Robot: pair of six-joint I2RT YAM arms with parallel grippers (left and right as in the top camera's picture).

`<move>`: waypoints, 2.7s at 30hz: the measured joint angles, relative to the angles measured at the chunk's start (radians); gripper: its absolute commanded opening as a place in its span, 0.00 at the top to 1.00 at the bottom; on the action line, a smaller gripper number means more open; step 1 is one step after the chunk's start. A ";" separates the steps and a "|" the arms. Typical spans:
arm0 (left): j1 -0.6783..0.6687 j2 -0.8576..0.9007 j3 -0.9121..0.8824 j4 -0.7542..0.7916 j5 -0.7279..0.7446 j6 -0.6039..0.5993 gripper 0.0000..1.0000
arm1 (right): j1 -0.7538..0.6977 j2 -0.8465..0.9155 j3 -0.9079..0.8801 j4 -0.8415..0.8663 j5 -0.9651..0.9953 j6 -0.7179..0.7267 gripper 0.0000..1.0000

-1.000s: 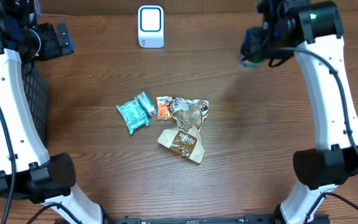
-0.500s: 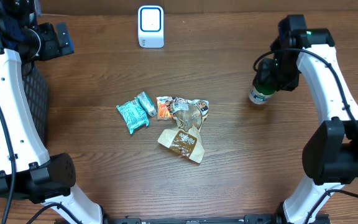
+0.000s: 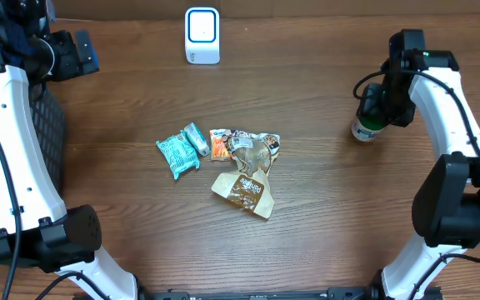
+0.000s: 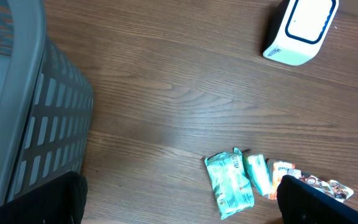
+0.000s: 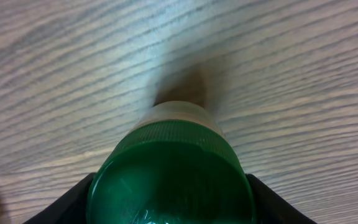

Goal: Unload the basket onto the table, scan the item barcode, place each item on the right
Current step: 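Carry the jar to the right and set it down, release, then move the right gripper to the mushroom bag and grasp it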

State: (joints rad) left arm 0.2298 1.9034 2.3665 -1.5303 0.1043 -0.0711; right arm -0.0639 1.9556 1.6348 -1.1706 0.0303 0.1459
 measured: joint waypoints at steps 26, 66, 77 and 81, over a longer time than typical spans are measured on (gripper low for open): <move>0.000 0.000 0.000 0.000 0.000 0.000 0.00 | -0.001 0.000 -0.091 0.094 0.066 0.025 0.29; 0.000 0.000 0.000 0.000 0.000 0.000 0.00 | 0.433 -0.001 -0.043 0.049 -0.447 0.148 0.82; 0.000 0.000 0.000 0.000 0.000 0.000 0.01 | 0.562 -0.001 -0.232 0.273 -0.422 0.336 0.93; 0.000 0.000 0.000 0.000 0.000 0.000 0.00 | 0.589 -0.001 -0.301 0.374 -0.409 0.379 0.93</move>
State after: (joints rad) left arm 0.2298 1.9034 2.3665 -1.5303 0.1043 -0.0711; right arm 0.5251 1.9545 1.3342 -0.7967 -0.3786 0.5247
